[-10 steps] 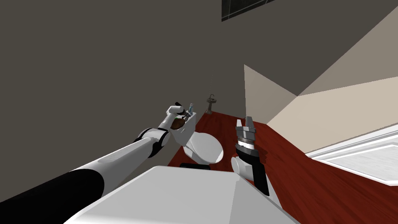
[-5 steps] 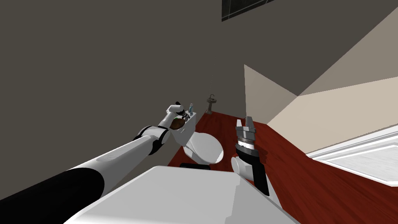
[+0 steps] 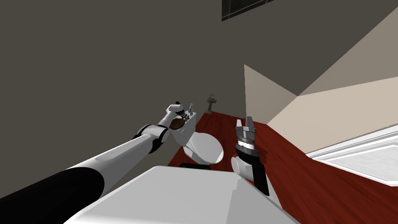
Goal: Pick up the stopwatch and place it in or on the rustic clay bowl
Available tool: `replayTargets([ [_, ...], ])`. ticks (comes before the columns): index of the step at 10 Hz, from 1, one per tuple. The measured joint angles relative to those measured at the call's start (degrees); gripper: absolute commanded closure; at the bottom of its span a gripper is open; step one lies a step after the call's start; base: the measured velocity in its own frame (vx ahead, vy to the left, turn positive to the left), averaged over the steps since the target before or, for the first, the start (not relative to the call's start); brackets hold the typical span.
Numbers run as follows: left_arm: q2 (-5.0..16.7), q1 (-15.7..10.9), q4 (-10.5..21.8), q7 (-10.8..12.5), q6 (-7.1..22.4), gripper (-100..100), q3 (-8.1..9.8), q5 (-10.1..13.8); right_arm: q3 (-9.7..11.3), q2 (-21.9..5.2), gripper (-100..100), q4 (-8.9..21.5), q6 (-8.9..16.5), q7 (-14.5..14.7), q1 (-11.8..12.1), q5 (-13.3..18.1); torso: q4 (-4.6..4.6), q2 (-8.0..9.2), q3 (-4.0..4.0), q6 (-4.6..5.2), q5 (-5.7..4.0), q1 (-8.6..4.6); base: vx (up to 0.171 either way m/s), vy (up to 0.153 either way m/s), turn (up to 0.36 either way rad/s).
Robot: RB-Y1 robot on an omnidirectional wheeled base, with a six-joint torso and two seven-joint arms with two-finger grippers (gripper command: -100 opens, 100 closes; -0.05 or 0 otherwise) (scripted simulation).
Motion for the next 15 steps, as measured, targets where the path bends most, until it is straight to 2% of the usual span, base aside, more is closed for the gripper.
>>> replayTargets([
  [2, -0.4, 1.1, 0.6, -0.8, -1.4, -100, 0.27, -0.3, 0.0, 0.0, 0, 0.0, 0.0, 0.0, 0.0, 0.0, 0.0, 0.0, 0.0, 0.0, 0.0, 0.0, 0.0, 0.0, 0.0],
  [3, -0.4, 1.2, 0.7, -0.9, -1.6, 100, 0.29, -0.3, 0.0, 0.0, 0, 0.0, 0.0, 0.0, 0.0, 0.0, 0.0, 0.0, 0.0, 0.0, 0.0, 0.0, 0.0, 0.0, 0.0],
  [7, -0.4, 1.1, 0.7, -0.9, -1.4, 100, 0.33, -0.2, 0.0, 0.0, 0, 0.0, 0.0, 0.0, 0.0, 0.0, -0.04, -0.05, -0.04, 0.0, 0.0, -0.02, 0.0, 0.0, 0.0],
  [8, -0.4, 1.1, 0.7, -0.9, -1.5, 0, 0.33, -0.2, 0.0, 0.0, 0, 0.0, 0.0, 0.0, 0.0, 0.0, -0.05, -0.07, -0.06, 0.01, 0.01, -0.01, 0.0, 0.0, 0.0],
  [9, -0.4, 1.1, 0.7, -0.9, -1.5, 100, 0.33, -0.2, 0.0, 0.0, 0, 0.0, 0.0, 0.0, 0.0, 0.0, -0.06, -0.08, -0.07, 0.01, 0.01, -0.01, 0.0, 0.0, 0.0],
  [10, -0.4, 1.1, 0.7, -0.9, -1.5, 0, 0.33, -0.2, 0.0, 0.0, 0, 0.0, 0.0, 0.0, 0.0, 0.0, -0.07, -0.09, -0.08, 0.01, 0.02, -0.01, 0.0, 0.0, 0.0],
  [11, -0.4, 1.1, 0.7, -0.9, -1.5, 100, 0.33, -0.2, 0.0, 0.0, 0, 0.0, 0.0, 0.0, 0.0, 0.0, -0.07, -0.1, -0.09, 0.01, 0.02, 0.0, 0.024, 0.036, -0.092],
  [12, -0.6, 0.0, 1.1, -0.6, -1.9, 100, 0.05, 0.0, 0.0, 0.0, 0, 0.0, 0.0, 0.0, 0.0, 0.0, -0.02, -0.18, -0.1, 0.15, 0.02, 0.03, 0.02, 0.036, -0.104],
  [15, -1.8, -0.2, -4.0, 1.8, -0.8, 100, -0.92, 0.4, 0.0, 0.0, 0, 0.0, 0.0, 0.0, 0.0, 0.0, -0.01, -0.1, -0.05, 0.13, 0.03, -0.02, 0.011, 0.02, -0.057],
])
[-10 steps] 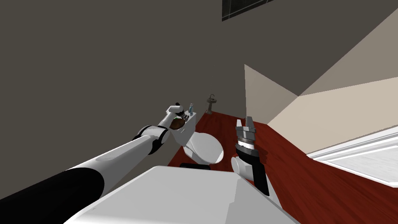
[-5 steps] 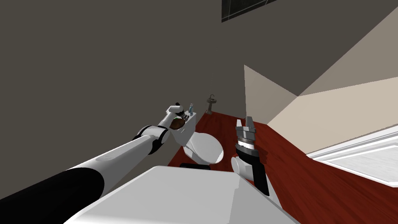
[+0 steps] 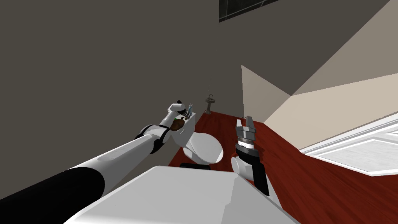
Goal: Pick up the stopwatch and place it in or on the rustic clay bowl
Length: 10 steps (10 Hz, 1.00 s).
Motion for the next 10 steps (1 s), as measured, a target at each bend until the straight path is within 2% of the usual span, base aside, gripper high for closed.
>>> replayTargets([
  [4, -0.4, -1.6, 0.2, 0.6, -0.5, 100, -0.4, 0.4, 0.0, 0.0, 0, 0.0, 0.0, 0.0, 0.0, 0.0, -0.09, -0.01, -0.05, -0.01, 0.05, 0.05, 0.005, 0.008, -0.023],
  [10, -0.4, -1.8, 0.5, 0.5, -0.6, 100, -0.41, 0.4, 0.0, 0.0, 0, 0.0, 0.0, 0.0, 0.0, 0.0, -0.15, -0.06, -0.11, -0.03, 0.07, 0.07, 0.0, 0.0, 0.001],
])
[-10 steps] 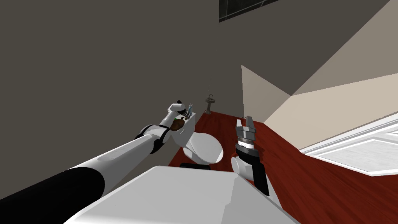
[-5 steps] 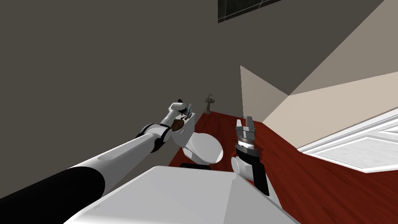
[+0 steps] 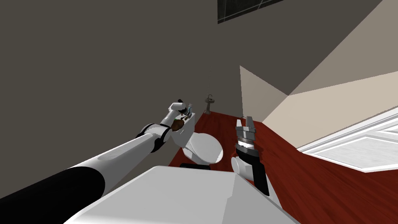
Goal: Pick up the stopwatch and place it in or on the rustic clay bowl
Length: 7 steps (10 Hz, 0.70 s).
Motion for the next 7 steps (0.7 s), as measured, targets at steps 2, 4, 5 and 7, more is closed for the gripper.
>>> replayTargets([
  [2, 0.2, -0.4, -0.4, 0.0, -0.2, 100, 0.35, 0.4, 0.0, 0.0, 0, 0.0, 0.0, 0.0, 0.0, 0.0, 0.07, 0.31, 0.17, -0.07, 0.04, 0.23, -0.133, 0.07, 0.081],
  [4, 0.2, -0.8, -1.2, 0.2, -1.3, 100, 0.76, 0.6, 0.0, 0.0, 0, 0.0, 0.0, 0.0, 0.0, 0.0, 0.16, 0.69, 0.4, -0.1, 0.12, 0.48, -0.183, 0.101, 0.056],
  [5, 0.3, -1.0, -1.3, 0.1, -2.0, 100, 1.02, 0.9, 0.0, 0.0, 0, 0.0, 0.0, 0.0, 0.0, 0.0, 0.2, 0.82, 0.49, -0.15, 0.14, 0.54, -0.182, 0.08, 0.076],
  [7, 0.5, -0.9, -3.0, 0.3, -2.7, 100, 1.63, 1.4, 0.0, 0.0, 0, 0.0, 0.0, 0.0, 0.0, 0.0, 0.25, 0.84, 0.52, -0.19, 0.13, 0.47, -0.166, 0.071, 0.092],
])
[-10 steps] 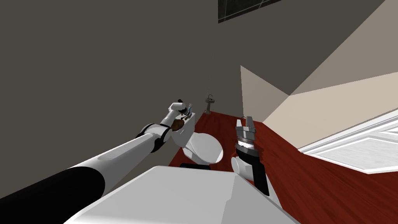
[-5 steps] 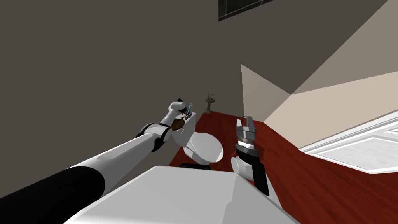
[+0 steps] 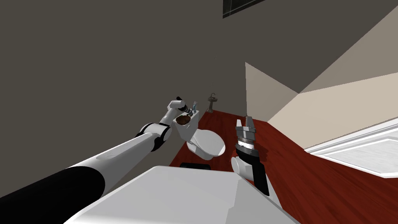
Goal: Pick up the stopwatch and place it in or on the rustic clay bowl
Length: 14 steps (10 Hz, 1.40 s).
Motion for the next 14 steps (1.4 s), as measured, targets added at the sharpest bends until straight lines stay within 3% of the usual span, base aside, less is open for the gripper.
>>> replayTargets([
  [5, 0.5, -0.7, -2.9, 0.3, -2.3, 100, 1.47, 1.2, 0.0, 0.0, 0, 0.0, 0.0, 0.0, 0.0, 0.0, 0.0, -0.07, -0.03, -0.04, 0.05, 0.1, -0.131, 0.085, 0.052],
  [6, 0.5, -0.8, -3.1, 0.4, -2.4, -100, 1.52, 1.2, 0.0, 0.0, 0, 0.0, 0.0, 0.0, 0.0, 0.0, -0.07, -0.32, -0.18, 0.01, 0.0, -0.13, -0.012, 0.011, 0.0],
  [10, 0.6, -0.7, -3.1, 0.4, -2.3, -100, 1.54, 1.2, 0.0, 0.0, 0, 0.0, 0.0, 0.0, 0.0, 0.0, -0.2, -0.74, -0.44, 0.07, -0.08, -0.43, -0.002, 0.001, 0.0],
  [11, 0.6, -0.7, -3.1, 0.4, -2.3, 0, 1.54, 1.2, 0.0, 0.0, 0, 0.0, 0.0, 0.0, 0.0, 0.0, -0.21, -0.78, -0.47, 0.08, -0.09, -0.46, 0.0, 0.0, 0.0],
  [12, 0.6, -0.7, -3.1, 0.4, -2.3, -100, 1.54, 1.2, 0.0, 0.0, 0, 0.0, 0.0, 0.0, 0.0, 0.0, -0.22, -0.79, -0.48, 0.08, -0.09, -0.47, 0.008, 0.005, -0.012],
  [14, 1.3, -2.6, -3.2, 1.3, -0.8, -100, 1.26, 1.5, 0.0, 0.0, 0, 0.0, 0.0, 0.0, 0.0, 0.0, -0.22, -0.83, -0.5, 0.08, -0.09, -0.45, 0.012, 0.008, -0.007],
])
